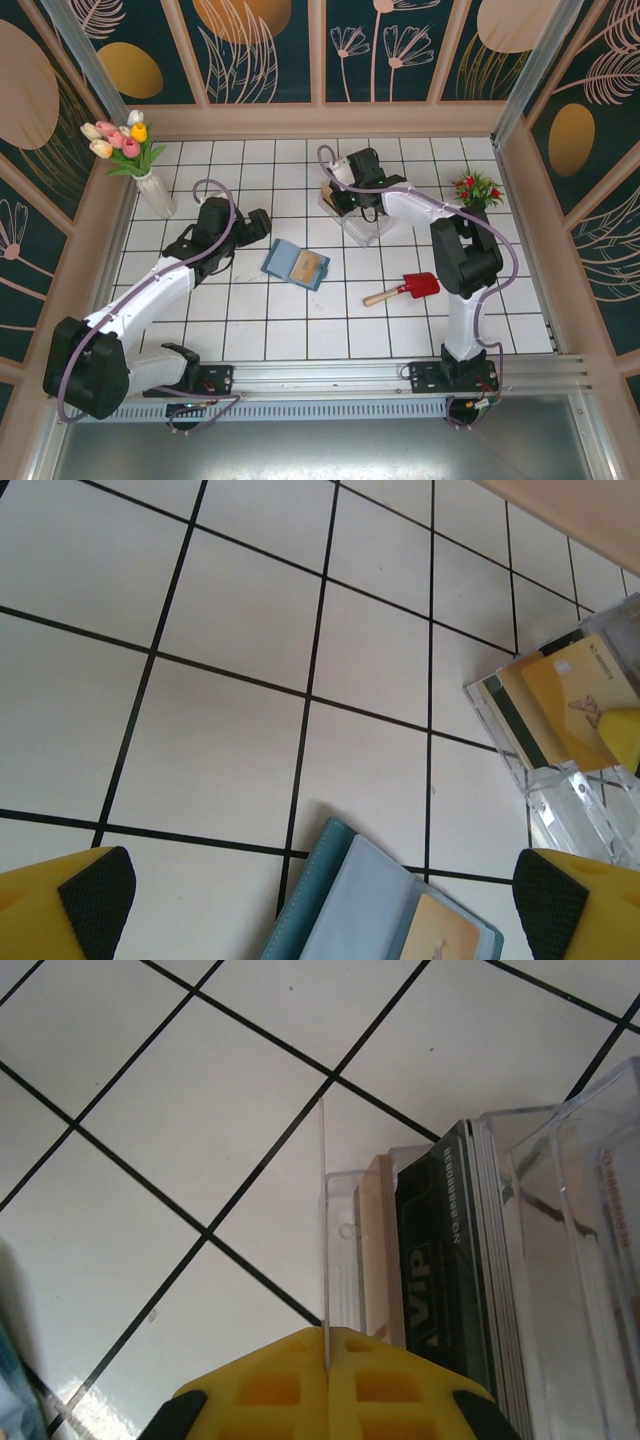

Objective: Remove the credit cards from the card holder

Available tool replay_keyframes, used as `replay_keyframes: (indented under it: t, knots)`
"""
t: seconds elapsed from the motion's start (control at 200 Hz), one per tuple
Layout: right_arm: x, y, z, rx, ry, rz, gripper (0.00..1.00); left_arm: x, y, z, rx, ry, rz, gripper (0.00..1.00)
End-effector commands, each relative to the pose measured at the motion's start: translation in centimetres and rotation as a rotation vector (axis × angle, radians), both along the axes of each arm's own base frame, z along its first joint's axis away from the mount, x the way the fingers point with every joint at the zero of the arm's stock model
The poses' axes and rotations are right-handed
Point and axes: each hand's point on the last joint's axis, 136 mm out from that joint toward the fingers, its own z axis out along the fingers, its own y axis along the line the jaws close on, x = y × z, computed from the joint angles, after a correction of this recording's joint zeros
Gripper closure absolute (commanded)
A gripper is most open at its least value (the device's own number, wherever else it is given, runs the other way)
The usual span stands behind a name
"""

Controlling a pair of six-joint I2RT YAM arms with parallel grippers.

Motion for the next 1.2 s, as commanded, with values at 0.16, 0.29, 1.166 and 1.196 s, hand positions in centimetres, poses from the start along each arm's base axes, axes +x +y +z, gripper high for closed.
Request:
replay_keyframes:
  t: [0.16,0.29,1.166,1.196]
  knots:
    - [0.8,-0.6,-1.1,-0.091,-0.013,0.008,1.00,-0.6,0.1,-0.8,-0.008,0.030,-0.002,0.02]
    - [0.4,-0.8,-1.4,-0.105,-0.013,0.022,1.00,-0.6,-0.1,-0.9,-0.010,0.033,-0.016,0.02]
    - [-0.2,-0.4,-3.4,-0.127,0.033,0.039,0.86,-0.5,-1.4,-1.1,-0.025,0.057,-0.083,0.02]
    - [-0.2,-0.4,-3.3,-0.127,0.031,0.034,0.85,-0.5,-1.4,-1.1,-0.027,0.057,-0.085,0.02]
